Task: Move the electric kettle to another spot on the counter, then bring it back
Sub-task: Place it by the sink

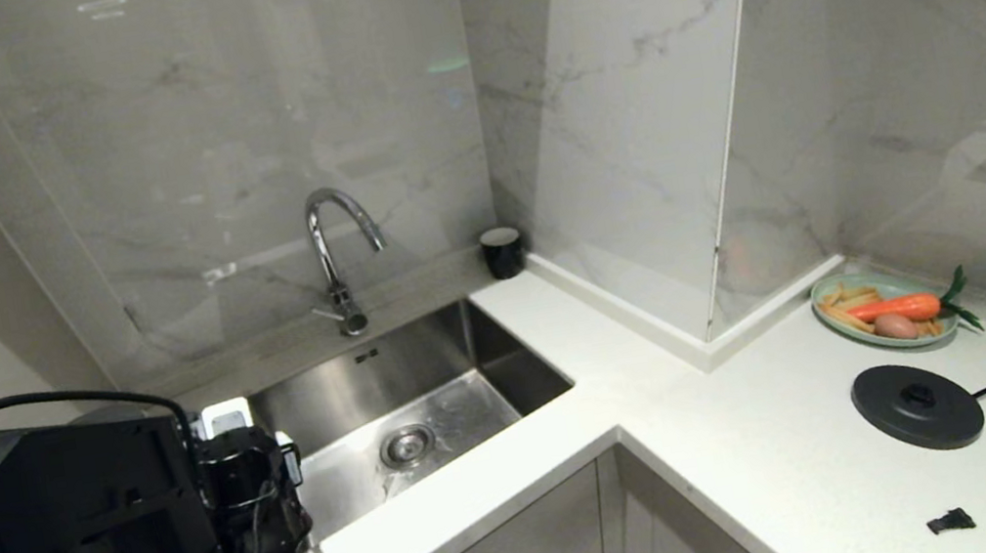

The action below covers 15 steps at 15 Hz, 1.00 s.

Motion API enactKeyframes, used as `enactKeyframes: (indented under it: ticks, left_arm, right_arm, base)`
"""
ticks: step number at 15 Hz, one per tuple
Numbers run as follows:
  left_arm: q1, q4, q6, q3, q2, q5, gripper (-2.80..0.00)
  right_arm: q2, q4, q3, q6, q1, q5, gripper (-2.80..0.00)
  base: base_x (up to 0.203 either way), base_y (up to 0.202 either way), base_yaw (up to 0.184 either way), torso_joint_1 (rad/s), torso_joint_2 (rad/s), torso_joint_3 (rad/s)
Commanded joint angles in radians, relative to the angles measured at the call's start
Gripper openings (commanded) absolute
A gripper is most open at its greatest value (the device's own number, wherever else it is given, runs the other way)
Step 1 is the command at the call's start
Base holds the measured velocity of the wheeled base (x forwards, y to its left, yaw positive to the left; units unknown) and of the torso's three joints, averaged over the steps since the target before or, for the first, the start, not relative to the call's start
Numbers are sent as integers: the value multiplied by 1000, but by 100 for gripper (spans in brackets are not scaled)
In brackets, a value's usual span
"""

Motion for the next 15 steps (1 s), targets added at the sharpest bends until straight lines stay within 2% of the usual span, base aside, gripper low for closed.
enactKeyframes:
  ticks: [1, 4, 8, 11, 15]
  left_arm:
    - [-9, -17, 20, -33, 5, 1, 0]
    - [-5, -17, 34, -57, -7, 3, 0]
    - [-42, -17, 30, -23, -36, 12, 0]
    - [-84, -17, 30, -25, -30, 43, 0]
    - [-99, -17, 31, -35, -14, 49, 0]
  right_arm:
    - [1, 0, 0, -1, 0, 0, -280]
    - [1, 0, 0, 1, 0, 0, -280]
    - [1, 0, 0, -1, 0, 0, -280]
    - [1, 0, 0, 1, 0, 0, -280]
    - [1, 0, 0, 1, 0, 0, -280]
  base:
    - [0, 0, 0, 0, 0, 0]
    - [0, 0, 0, 0, 0, 0]
    - [0, 0, 0, 0, 0, 0]
    - [0, 0, 0, 0, 0, 0]
    - [0, 0, 0, 0, 0, 0]
